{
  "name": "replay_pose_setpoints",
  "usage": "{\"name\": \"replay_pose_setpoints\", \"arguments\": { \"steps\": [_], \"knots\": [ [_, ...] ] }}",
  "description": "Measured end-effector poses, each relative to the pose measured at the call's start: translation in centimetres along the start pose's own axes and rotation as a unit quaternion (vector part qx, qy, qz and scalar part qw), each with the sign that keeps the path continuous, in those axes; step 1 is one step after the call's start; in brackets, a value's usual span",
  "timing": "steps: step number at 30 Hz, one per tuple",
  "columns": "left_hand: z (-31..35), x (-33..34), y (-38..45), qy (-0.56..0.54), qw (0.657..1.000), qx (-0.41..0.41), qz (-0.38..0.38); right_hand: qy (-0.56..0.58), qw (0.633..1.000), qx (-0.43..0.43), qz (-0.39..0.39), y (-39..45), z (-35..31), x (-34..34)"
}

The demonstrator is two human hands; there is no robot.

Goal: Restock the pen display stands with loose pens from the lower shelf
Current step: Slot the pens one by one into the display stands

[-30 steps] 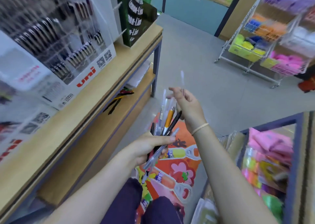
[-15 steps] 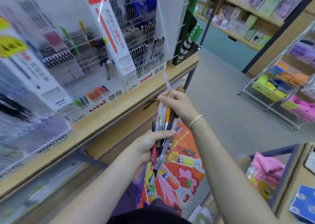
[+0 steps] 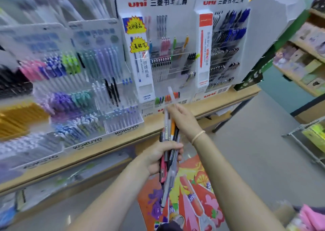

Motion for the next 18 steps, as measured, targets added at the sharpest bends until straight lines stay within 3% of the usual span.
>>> {"name": "replay_pose_setpoints", "arguments": {
  "steps": [4, 6, 11, 18],
  "knots": [
    [5.8, -9.3, -6.8, -0.034, 0.987, 0.095, 0.124, 0.048, 0.996, 0.047, 0.054, 1.7, -1.2, 7.8],
    [8.2, -13.7, -10.0, -0.077, 0.972, 0.143, 0.169, 0.051, 0.997, 0.049, 0.027, 2.1, -1.6, 12.8],
    [11.7, -20.7, -17.2, -0.15, 0.934, 0.245, 0.211, -0.034, 0.997, -0.068, -0.024, 0.9, -5.7, 22.9],
    [12.5, -24.8, -21.0, -0.189, 0.902, 0.296, 0.25, -0.007, 0.995, -0.097, -0.014, 2.0, -7.0, 28.0]
  ]
}}
Point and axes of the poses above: each hand's wrist, its own y-axis towards the middle knuckle, its own x-axis out of the palm, z = x × y, the point moved 10 cm from there along y, towards the middle knuckle, and after that the axes turned 8 degrees about -z, right-handed, at the moved point
